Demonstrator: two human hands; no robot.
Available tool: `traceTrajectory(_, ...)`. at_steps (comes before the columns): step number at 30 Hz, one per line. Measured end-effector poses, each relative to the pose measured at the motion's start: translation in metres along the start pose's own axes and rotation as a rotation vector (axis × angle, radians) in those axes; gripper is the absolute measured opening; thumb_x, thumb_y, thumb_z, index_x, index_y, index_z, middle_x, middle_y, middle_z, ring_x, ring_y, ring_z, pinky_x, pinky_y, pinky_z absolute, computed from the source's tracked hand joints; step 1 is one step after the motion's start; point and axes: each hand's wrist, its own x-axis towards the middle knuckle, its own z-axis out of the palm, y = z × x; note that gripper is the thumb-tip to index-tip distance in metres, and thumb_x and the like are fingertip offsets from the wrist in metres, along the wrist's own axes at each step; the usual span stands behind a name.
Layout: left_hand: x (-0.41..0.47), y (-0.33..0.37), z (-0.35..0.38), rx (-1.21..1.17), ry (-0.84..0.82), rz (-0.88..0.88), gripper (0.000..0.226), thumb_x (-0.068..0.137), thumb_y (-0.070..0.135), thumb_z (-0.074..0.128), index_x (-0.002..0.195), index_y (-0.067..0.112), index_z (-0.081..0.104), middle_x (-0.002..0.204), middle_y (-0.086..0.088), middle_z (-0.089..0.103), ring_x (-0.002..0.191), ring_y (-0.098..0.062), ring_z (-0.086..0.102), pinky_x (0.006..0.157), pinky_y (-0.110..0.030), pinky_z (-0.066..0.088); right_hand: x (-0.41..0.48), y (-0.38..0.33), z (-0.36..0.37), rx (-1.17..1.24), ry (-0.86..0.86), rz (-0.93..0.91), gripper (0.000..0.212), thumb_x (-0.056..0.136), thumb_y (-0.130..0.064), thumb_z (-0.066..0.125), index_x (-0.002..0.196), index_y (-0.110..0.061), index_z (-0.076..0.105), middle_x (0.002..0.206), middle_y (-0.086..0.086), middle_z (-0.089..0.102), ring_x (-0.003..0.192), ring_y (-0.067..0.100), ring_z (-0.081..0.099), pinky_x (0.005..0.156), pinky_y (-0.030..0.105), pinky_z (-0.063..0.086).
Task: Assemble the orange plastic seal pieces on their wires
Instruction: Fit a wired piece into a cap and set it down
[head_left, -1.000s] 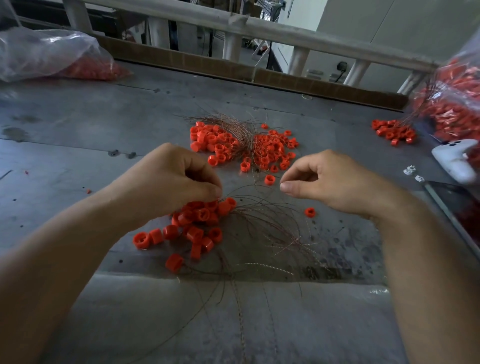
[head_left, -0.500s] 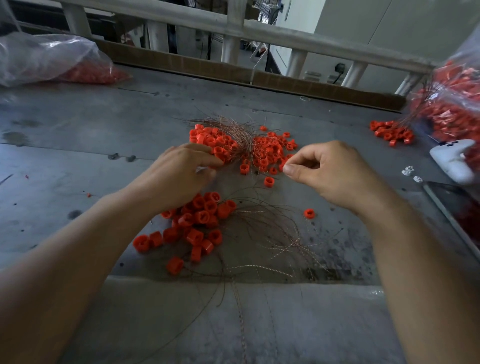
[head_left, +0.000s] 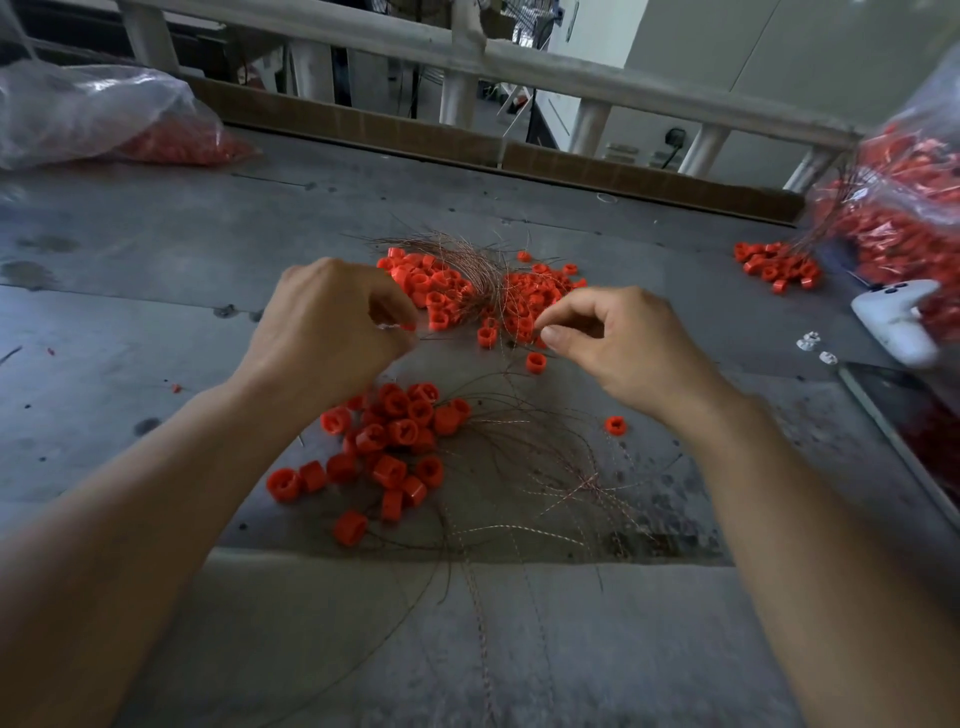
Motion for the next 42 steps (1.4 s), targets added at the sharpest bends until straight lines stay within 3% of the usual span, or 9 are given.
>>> traceTrajectory(2, -0.002, 0.003, -0.003, -0.023, 0.020, -0.053, 0.033, 0.071, 0.014, 0.076, 0.057, 0.037, 0.057, 0.061, 0.023, 0.055, 0.059, 0.008, 0.050, 0.048, -0.002, 0.031, 0.004, 0.000, 0.008, -0.017, -0.021, -0.036, 0.018, 0.088, -0.014, 0.059, 0.103, -0.020, 0.067, 0.091, -0.011, 0.063, 0.079, -0.005, 0.052, 0.068, -0.003, 0.035)
traceTrajectory(4, -0.003, 0.006, -0.004, -0.038, 0.018, -0.067, 0.034, 0.073, 0.012, 0.074, 0.056, 0.035, 0.056, 0.061, 0.021, 0.055, 0.059, 0.005, 0.052, 0.051, -0.008, 0.033, 0.009, 0.002, 0.015, -0.066, -0.041, -0.054, 0.025, 0.090, -0.010, 0.055, 0.110, -0.022, 0.066, 0.106, -0.003, 0.063, 0.092, 0.004, 0.053, 0.078, 0.007, 0.037)
traceTrajectory(9, -0.008, 0.013, -0.005, -0.090, -0.001, -0.032, 0.031, 0.074, 0.014, 0.072, 0.062, 0.035, 0.052, 0.065, 0.018, 0.057, 0.062, 0.003, 0.053, 0.052, -0.009, 0.036, 0.017, 0.005, 0.024, -0.199, -0.046, -0.105, 0.028, 0.087, -0.007, 0.059, 0.110, -0.021, 0.066, 0.101, -0.001, 0.058, 0.093, 0.012, 0.051, 0.086, 0.028, 0.043)
traceTrajectory(14, -0.014, 0.018, -0.005, -0.246, -0.066, 0.001, 0.027, 0.073, 0.015, 0.073, 0.070, 0.039, 0.061, 0.072, 0.019, 0.063, 0.068, 0.006, 0.061, 0.057, 0.004, 0.038, 0.016, 0.003, 0.024, -0.160, 0.010, -0.130, 0.016, 0.083, -0.010, 0.064, 0.096, -0.015, 0.071, 0.094, 0.000, 0.060, 0.093, 0.016, 0.055, 0.084, 0.034, 0.044)
traceTrajectory(22, -0.024, 0.028, -0.003, -0.301, -0.251, 0.135, 0.025, 0.069, 0.019, 0.072, 0.068, 0.042, 0.060, 0.072, 0.019, 0.065, 0.078, 0.006, 0.060, 0.068, 0.000, 0.042, 0.015, 0.000, 0.023, -0.182, -0.012, -0.145, 0.025, 0.085, -0.006, 0.061, 0.105, -0.019, 0.069, 0.099, -0.001, 0.054, 0.099, 0.015, 0.051, 0.085, 0.031, 0.042)
traceTrajectory(27, -0.025, 0.028, -0.001, -0.266, -0.294, 0.147, 0.029, 0.070, 0.017, 0.073, 0.069, 0.043, 0.060, 0.073, 0.021, 0.063, 0.080, 0.011, 0.057, 0.066, 0.001, 0.040, 0.015, 0.000, 0.023, -0.175, 0.014, -0.139, 0.016, 0.082, -0.008, 0.064, 0.094, -0.014, 0.072, 0.096, 0.000, 0.054, 0.098, 0.017, 0.052, 0.085, 0.037, 0.043)
traceTrajectory(34, -0.026, 0.027, 0.000, -0.218, -0.341, 0.200, 0.014, 0.073, 0.016, 0.074, 0.083, 0.024, 0.073, 0.074, 0.024, 0.060, 0.071, 0.021, 0.053, 0.063, 0.004, 0.035, 0.015, 0.005, 0.010, -0.124, 0.185, -0.171, 0.016, 0.080, -0.006, 0.067, 0.094, -0.010, 0.073, 0.108, 0.005, 0.063, 0.104, 0.020, 0.055, 0.092, 0.033, 0.043)
traceTrajectory(39, -0.026, 0.026, 0.000, -0.204, -0.342, 0.236, 0.012, 0.074, 0.017, 0.073, 0.084, 0.023, 0.073, 0.076, 0.024, 0.061, 0.074, 0.019, 0.054, 0.064, 0.004, 0.036, 0.011, 0.008, -0.002, -0.033, 0.311, -0.142, 0.016, 0.078, -0.002, 0.068, 0.092, -0.007, 0.072, 0.104, 0.001, 0.065, 0.095, 0.007, 0.054, 0.087, 0.004, 0.034)
traceTrajectory(42, -0.027, 0.026, 0.001, -0.196, -0.332, 0.249, 0.012, 0.074, 0.016, 0.073, 0.084, 0.022, 0.073, 0.075, 0.025, 0.060, 0.075, 0.020, 0.053, 0.066, 0.004, 0.035, 0.006, 0.007, -0.012, 0.068, 0.363, -0.125, 0.016, 0.078, -0.003, 0.068, 0.093, -0.009, 0.072, 0.091, -0.010, 0.062, 0.085, -0.002, 0.057, 0.080, -0.002, 0.036)
